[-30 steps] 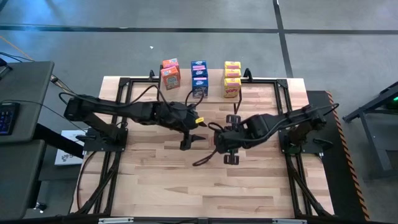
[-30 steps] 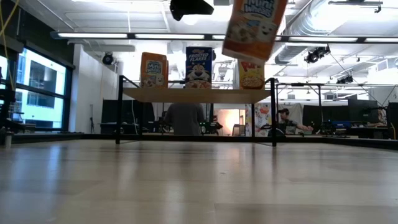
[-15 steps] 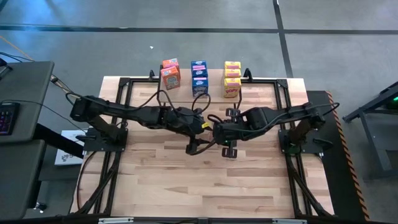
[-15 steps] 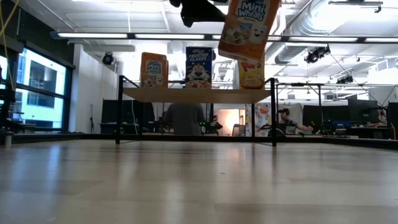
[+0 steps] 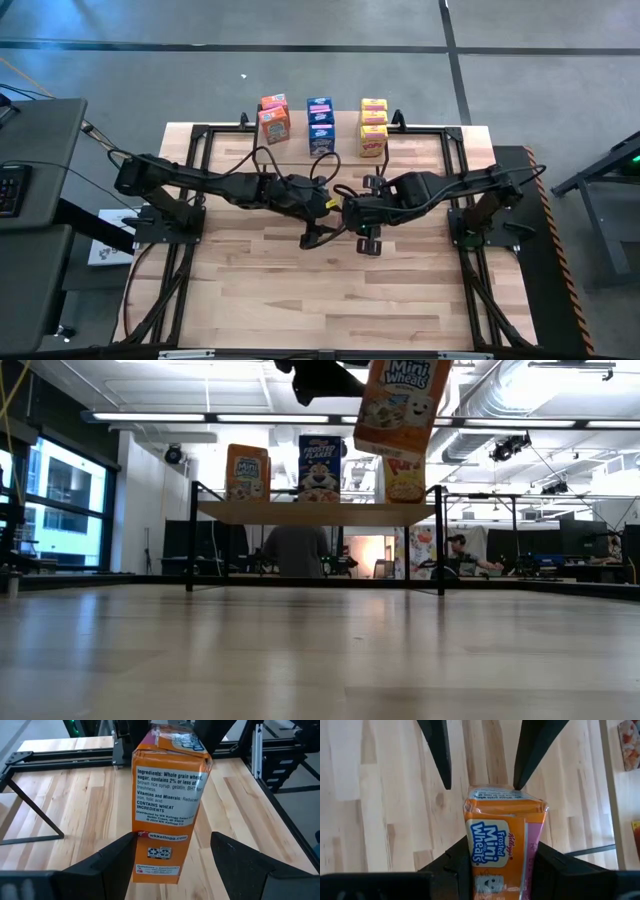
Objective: Stack cereal on shelf
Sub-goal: Put the orange cereal box on the shelf aligned with the other orange cereal boxes
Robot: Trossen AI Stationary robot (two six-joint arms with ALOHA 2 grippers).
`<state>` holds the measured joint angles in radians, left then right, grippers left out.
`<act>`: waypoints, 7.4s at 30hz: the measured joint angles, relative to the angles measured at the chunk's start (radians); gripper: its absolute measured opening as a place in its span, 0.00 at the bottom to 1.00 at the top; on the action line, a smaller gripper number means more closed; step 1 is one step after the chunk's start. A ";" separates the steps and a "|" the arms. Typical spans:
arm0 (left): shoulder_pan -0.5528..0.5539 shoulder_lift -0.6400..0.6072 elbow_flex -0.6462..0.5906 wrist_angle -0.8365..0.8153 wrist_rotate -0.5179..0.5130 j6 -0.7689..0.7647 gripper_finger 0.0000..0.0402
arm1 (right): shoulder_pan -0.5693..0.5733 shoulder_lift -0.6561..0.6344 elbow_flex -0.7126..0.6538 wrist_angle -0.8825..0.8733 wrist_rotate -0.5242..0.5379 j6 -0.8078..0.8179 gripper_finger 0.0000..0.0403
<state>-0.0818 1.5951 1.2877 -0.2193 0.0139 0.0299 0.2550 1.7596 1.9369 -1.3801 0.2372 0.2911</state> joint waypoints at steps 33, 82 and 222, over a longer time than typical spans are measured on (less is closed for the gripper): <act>-0.019 0.001 0.000 0.008 0.002 0.000 0.52 | 0.026 0.000 0.000 0.082 0.026 0.014 0.32; -0.017 -0.008 0.002 0.008 0.007 -0.019 0.36 | 0.065 -0.098 -0.001 0.072 0.133 -0.028 0.69; 0.219 -0.764 -0.739 0.324 -0.189 -0.010 0.36 | -0.020 -1.700 -1.922 1.429 0.117 -0.266 0.69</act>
<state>0.1368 0.8308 0.5489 0.1045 -0.1751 0.0197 0.2352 0.0593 0.0147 0.0486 0.3542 0.0254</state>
